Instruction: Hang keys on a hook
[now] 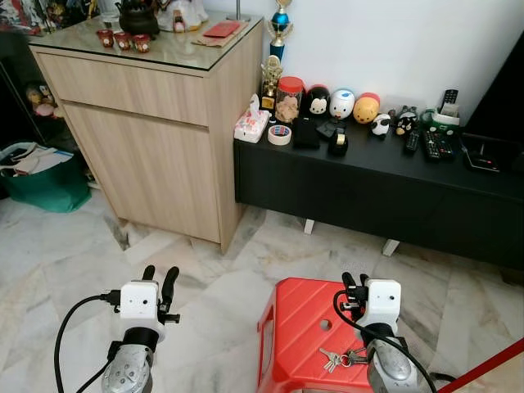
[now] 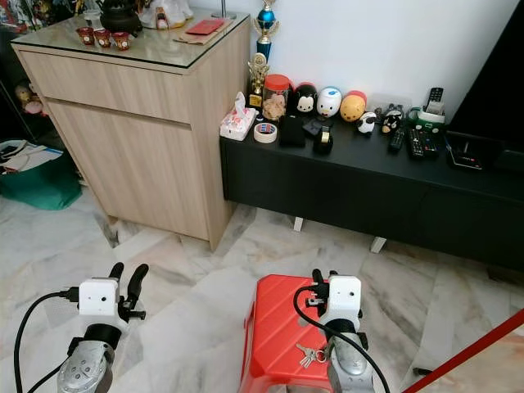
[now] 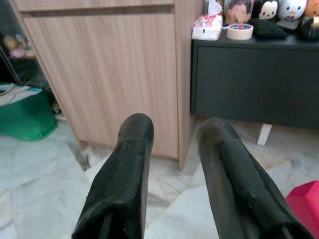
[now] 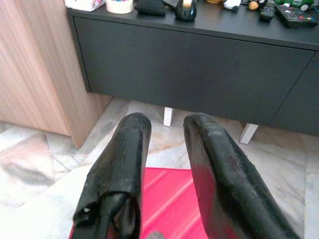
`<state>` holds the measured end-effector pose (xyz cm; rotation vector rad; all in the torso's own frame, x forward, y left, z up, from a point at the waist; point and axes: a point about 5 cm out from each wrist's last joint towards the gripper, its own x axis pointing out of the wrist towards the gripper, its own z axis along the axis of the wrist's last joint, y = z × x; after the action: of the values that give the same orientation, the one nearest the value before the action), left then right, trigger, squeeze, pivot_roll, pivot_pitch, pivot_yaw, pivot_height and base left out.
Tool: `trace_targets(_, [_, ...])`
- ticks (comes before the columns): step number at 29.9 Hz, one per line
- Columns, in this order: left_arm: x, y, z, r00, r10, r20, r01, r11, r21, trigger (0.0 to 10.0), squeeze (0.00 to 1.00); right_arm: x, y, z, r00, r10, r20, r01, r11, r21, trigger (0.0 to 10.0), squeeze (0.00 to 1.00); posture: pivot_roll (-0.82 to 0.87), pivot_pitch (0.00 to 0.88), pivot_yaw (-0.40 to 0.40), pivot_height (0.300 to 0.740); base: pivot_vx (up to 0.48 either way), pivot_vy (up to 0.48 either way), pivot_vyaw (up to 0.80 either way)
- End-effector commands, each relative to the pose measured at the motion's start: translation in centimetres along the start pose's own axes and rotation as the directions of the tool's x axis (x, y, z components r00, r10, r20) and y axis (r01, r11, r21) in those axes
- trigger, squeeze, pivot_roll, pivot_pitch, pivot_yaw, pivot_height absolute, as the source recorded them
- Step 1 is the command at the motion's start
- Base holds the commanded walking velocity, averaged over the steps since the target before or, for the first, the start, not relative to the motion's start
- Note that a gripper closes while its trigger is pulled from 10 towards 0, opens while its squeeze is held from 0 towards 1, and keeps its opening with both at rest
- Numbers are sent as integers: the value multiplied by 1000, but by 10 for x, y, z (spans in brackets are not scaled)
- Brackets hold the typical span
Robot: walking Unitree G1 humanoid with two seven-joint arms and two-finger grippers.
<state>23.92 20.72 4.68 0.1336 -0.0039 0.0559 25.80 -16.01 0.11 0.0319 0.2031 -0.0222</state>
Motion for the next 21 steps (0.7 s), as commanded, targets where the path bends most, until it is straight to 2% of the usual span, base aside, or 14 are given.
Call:
trace_targets(1, [7, 4, 10, 1000, 2, 26, -3, 1000, 3, 10000, 0, 2, -5, 5, 999, -37, 10, 37, 999, 19, 10000, 0, 63, 0, -59, 740, 0, 0, 0])
trace_targets(3, [9, 5, 13, 999, -27, 21, 26, 998, 54, 10000, 0, 2, -6, 4, 999, -40, 8, 40, 999, 18, 10000, 0, 67, 0, -52, 740, 0, 0, 0])
trace_targets(13, [14, 9, 17, 1000, -27, 15, 26, 998, 55, 10000, 0, -1, -1, -3, 997, -69, -26, 71, 996, 53, 10000, 0, 74, 18, -15, 740, 0, 0, 0])
trace_targets(21, [20, 9, 19, 1000, -27, 15, 26, 998, 51, 10000, 0, 6, -8, 4, 996, -93, -9, 93, 995, 43, 10000, 0, 77, 13, -16, 740, 0, 0, 0])
